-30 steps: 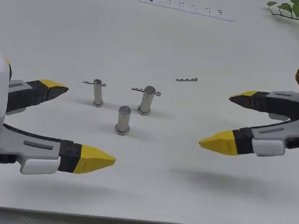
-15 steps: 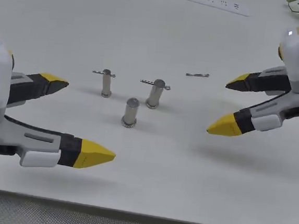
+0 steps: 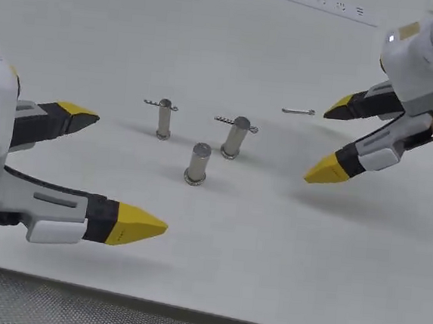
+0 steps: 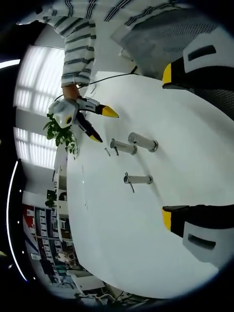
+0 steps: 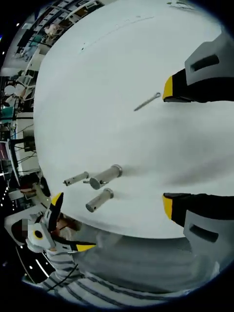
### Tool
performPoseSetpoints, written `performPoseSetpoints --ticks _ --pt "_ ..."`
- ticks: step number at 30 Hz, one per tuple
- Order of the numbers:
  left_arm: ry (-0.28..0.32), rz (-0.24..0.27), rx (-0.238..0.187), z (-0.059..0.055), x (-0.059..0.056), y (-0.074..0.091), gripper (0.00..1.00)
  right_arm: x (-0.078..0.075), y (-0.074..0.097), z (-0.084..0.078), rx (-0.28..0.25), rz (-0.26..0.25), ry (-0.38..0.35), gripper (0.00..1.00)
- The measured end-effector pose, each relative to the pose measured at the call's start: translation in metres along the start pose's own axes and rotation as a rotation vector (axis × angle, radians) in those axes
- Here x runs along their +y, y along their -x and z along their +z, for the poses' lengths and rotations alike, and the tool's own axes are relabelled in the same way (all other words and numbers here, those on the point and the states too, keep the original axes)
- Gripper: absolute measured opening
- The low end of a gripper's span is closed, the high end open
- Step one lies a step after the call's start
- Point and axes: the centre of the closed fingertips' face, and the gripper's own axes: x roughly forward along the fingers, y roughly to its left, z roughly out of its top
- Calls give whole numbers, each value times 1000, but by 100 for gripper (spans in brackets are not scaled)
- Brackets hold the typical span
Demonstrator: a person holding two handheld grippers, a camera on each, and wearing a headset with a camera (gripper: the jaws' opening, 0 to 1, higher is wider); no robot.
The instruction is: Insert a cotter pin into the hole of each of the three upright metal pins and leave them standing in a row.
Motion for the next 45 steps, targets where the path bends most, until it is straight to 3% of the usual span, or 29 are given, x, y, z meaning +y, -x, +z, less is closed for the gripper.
performPoseSetpoints --ticks 6,14,17,24,28,32,37,40,42,45 --pt "15 18 -14 3 1 2 98 -12 -6 5 39 -4 50 75" --pt "34 35 -26 4 2 3 95 -35 -17 4 66 -46 60 65" --pt "37 32 -26 1 8 4 95 -38 -20 2 67 -48 48 61" --pt "29 32 -36 -3 16 5 93 -38 -22 -1 71 -71 46 56" --pt "27 27 -31 -6 17 3 92 -35 -22 -3 100 -86 93 57" --pt "-5 47 -18 -9 21 2 90 -29 -21 -2 112 -80 101 52" --pt "3 40 -25 -11 22 4 89 -33 -22 -4 127 -78 101 47" --pt "-2 41 -25 -7 17 -1 89 -31 -22 -5 139 -80 96 44" --pt "-1 37 -21 -3 7 -4 88 -29 -22 -5 151 -83 93 37" --pt "0 32 -21 0 -3 -8 88 -25 -23 -8 185 -82 111 19"
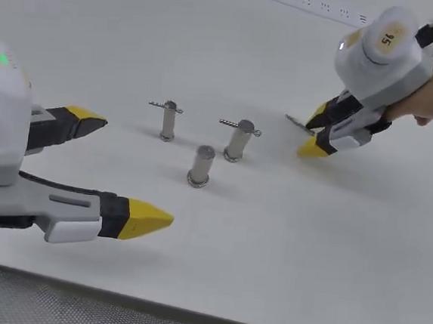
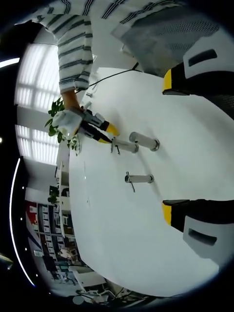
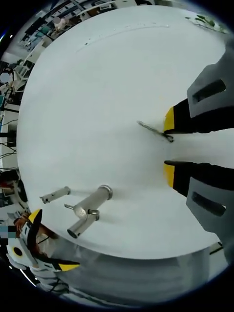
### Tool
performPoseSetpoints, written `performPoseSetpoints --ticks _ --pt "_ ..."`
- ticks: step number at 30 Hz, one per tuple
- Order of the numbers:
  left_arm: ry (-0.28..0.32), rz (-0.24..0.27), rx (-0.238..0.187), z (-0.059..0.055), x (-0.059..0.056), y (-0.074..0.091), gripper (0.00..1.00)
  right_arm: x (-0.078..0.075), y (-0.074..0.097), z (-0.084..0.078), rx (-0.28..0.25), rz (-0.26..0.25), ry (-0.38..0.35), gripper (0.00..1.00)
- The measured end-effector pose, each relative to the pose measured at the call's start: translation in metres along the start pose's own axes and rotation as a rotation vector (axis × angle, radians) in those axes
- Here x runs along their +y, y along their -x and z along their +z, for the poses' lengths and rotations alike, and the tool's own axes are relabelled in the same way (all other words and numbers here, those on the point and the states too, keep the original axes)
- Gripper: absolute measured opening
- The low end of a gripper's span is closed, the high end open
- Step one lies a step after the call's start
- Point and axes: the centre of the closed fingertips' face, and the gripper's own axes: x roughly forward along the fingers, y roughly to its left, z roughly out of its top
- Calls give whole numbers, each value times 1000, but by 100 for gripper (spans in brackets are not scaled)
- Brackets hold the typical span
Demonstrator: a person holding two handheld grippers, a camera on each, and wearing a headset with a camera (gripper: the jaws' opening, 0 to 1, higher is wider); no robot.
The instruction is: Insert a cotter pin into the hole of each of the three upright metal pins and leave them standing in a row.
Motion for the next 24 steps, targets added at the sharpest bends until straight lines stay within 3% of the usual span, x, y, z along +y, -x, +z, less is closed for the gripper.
performPoseSetpoints --ticks 2,7,10,17,19,24 --pt "0 -6 -2 2 -5 -2 88 -2 -1 0 10 -15 -6 10" --pt "-2 -20 -6 6 -16 -5 88 -10 -4 1 15 -25 -69 8" --pt "-4 -27 -5 7 -20 -5 88 -11 -4 0 20 -30 -71 8" --pt "2 -32 -4 7 -20 -4 88 -17 -5 -2 18 -13 -146 8" --pt "3 -32 -2 6 -20 -3 88 -10 -5 -1 15 -8 -170 9" --pt "5 -37 -6 7 -20 -2 88 -12 -6 -2 36 -8 -185 10"
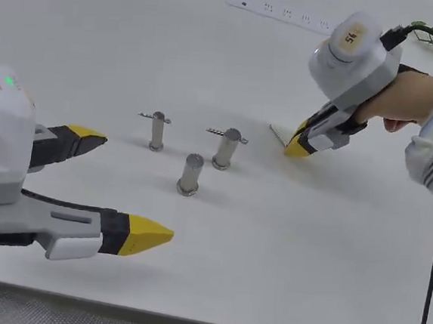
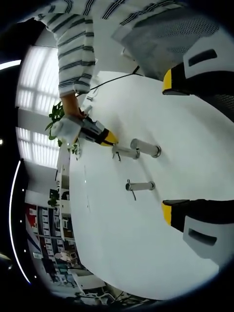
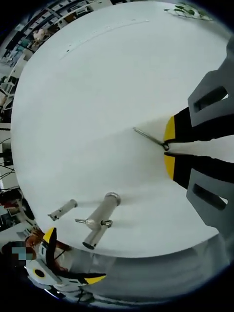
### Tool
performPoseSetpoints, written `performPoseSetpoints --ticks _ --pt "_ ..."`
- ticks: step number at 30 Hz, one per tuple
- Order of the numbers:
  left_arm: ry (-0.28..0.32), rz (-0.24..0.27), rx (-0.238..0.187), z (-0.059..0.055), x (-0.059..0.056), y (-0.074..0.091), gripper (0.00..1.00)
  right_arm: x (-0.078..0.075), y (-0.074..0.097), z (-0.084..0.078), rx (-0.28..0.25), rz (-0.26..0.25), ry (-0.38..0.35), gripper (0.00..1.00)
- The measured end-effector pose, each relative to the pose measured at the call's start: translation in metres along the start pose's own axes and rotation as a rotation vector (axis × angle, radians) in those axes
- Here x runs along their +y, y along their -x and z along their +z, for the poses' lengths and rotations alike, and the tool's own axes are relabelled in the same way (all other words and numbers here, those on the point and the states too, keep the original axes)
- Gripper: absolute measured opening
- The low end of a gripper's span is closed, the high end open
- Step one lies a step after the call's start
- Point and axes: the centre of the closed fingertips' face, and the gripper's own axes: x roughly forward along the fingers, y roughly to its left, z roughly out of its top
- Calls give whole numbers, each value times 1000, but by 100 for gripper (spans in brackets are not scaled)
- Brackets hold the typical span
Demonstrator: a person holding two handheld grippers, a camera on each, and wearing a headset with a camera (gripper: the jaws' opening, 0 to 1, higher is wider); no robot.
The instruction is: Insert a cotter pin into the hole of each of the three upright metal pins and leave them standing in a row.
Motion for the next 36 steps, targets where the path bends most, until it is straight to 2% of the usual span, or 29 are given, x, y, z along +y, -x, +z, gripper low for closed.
performPoseSetpoints --ticks 4,6,12,16,20,22,28,32,36 --pt "-17 4 17 -2 0 -1 89 -2 0 0 27 -13 7 8" --pt "-13 0 17 -2 1 0 89 -5 -1 0 42 -22 -42 8" --pt "1 -5 9 -2 2 0 89 -6 -1 4 28 -39 -72 7" --pt "3 -12 13 -2 1 -1 89 -5 -1 6 17 -34 -108 7" --pt "7 -16 14 -3 2 -2 88 -4 -2 9 13 -32 -107 8" --pt "9 -16 12 -3 2 -2 88 -1 -2 11 7 -26 -139 9" --pt "15 -14 17 -6 2 -3 88 1 -3 16 14 -38 -123 10" --pt "20 -10 8 -5 4 -1 88 -4 -3 17 47 -68 -81 6" --pt "23 -8 4 -3 5 -1 88 -1 -1 17 69 -82 -101 6"
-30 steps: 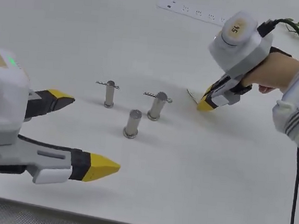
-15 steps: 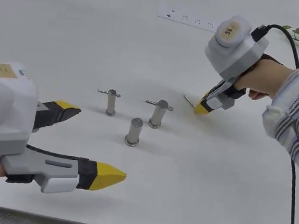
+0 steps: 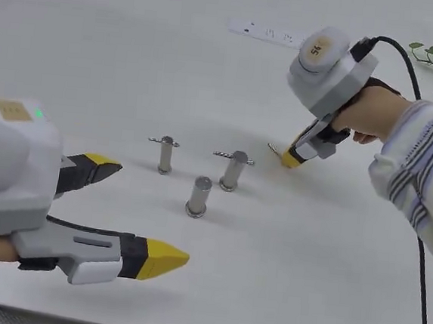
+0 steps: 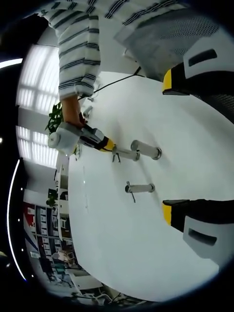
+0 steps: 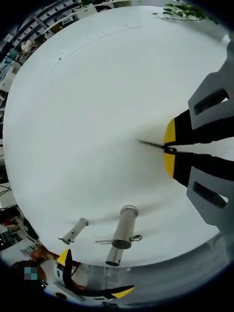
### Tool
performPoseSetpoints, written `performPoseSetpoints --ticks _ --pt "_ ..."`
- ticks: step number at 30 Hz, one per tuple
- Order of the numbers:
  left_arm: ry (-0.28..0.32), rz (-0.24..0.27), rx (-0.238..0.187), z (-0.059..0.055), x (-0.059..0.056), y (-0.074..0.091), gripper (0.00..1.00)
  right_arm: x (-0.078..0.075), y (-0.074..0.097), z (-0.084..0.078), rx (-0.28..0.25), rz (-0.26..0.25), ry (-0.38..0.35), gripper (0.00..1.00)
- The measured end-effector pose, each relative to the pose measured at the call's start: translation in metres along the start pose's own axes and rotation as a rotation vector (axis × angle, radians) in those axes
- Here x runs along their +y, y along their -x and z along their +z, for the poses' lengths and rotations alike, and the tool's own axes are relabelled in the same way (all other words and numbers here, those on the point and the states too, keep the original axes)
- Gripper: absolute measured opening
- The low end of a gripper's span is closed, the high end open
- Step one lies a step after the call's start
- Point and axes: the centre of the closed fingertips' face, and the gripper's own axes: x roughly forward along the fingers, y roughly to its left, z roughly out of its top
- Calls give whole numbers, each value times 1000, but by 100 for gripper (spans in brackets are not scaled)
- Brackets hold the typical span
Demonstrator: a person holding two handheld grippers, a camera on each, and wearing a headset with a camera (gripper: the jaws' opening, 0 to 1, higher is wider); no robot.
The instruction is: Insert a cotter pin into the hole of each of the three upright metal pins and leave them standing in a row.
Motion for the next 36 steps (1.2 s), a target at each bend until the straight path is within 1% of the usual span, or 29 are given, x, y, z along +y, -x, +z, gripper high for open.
performPoseSetpoints --ticks 5,8,9,11,12,15,19,21,24,27,30,31,32,33,36 --pt "8 -1 2 0 1 -1 88 3 1 0 21 -24 16 6" --pt "11 -5 4 0 1 -2 88 0 1 2 26 -24 4 5" --pt "11 -5 2 1 1 -3 88 -1 1 2 28 -20 -12 5" --pt "12 -7 0 2 0 -4 88 -1 1 1 27 12 -59 4" --pt "12 -9 -3 3 0 -4 88 -4 0 1 23 33 -87 4" --pt "7 -11 -7 6 -1 -5 88 -7 -1 0 12 63 -140 4" --pt "10 -14 -14 7 -2 -5 88 -9 -1 -1 -5 88 -199 3" --pt "8 -14 -13 7 -2 -5 88 -8 -1 -1 -12 93 -211 3" --pt "18 -23 -19 7 -3 -3 86 -6 0 -2 -29 103 -255 2" --pt "12 -30 -37 11 -5 0 84 -5 1 -3 -50 106 -258 2" --pt "16 -26 -38 11 -4 1 86 -2 2 -2 -69 98 -256 2" --pt "15 -21 -35 10 -2 1 87 2 2 -3 -67 96 -238 2" --pt "12 -22 -30 9 -2 1 87 0 1 -1 -68 93 -216 2" --pt "11 -24 -25 8 -2 1 86 2 0 -2 -65 88 -196 2" --pt "6 -31 -20 7 -4 2 85 9 0 -3 -56 91 -170 2"
